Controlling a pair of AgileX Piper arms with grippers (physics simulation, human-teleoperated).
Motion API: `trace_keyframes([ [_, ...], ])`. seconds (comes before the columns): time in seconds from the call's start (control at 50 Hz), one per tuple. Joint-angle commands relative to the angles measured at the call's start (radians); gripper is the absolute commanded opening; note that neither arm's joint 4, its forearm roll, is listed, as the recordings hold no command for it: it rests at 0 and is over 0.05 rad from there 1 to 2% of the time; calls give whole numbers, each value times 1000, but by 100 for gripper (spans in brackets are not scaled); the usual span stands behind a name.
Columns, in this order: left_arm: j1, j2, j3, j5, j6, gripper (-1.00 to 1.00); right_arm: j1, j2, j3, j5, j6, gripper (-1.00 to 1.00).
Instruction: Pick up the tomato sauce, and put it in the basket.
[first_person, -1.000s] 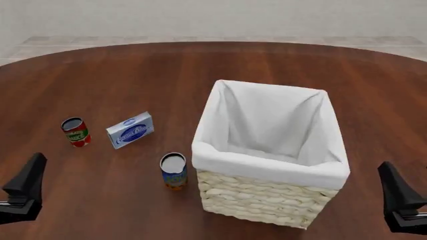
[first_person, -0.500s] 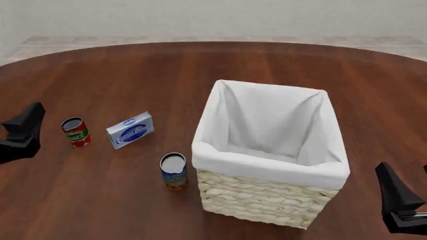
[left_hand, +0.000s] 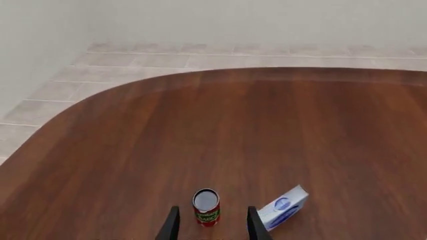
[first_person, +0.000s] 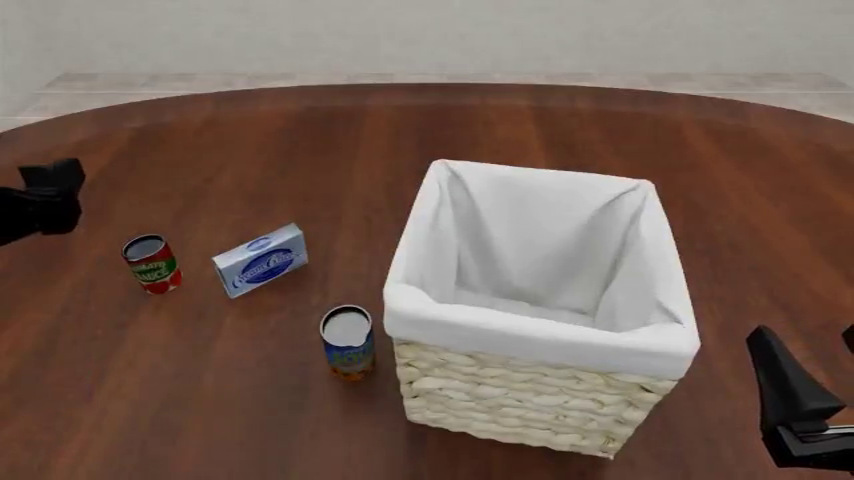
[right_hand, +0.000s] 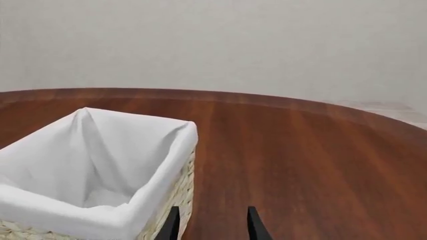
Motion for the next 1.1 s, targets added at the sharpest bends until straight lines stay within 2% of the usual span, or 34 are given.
trace_keyframes([
  [0.02,16,106,-98,69,3,100,1,7,0,-3,1,100],
  [0.14,8,162,-139,90,-19,100,3,13,0,-7,1,100],
  [0.18,22,175,-153,93,11,100,3,12,0,-7,3,100],
  [0.24,28,197,-161,96,-18,100,2,15,0,-9,3,100],
  [0.42,73,240,-203,136,-26,100,4,35,-1,-25,2,100],
  [0.5,65,278,-232,161,5,100,4,41,-1,-31,2,100],
  [0.52,58,290,-239,165,32,100,4,41,-1,-31,2,100],
  [0.6,65,312,-262,168,22,100,2,35,-1,-25,4,100],
  [0.78,60,375,-264,176,9,100,3,53,-1,-41,4,100],
  [0.82,52,391,-262,180,-14,100,4,53,-1,-42,6,100],
  [0.94,41,432,-279,197,16,100,1,55,-1,-43,7,100],
  [1.1,34,464,-278,183,8,100,4,63,-1,-49,6,100],
])
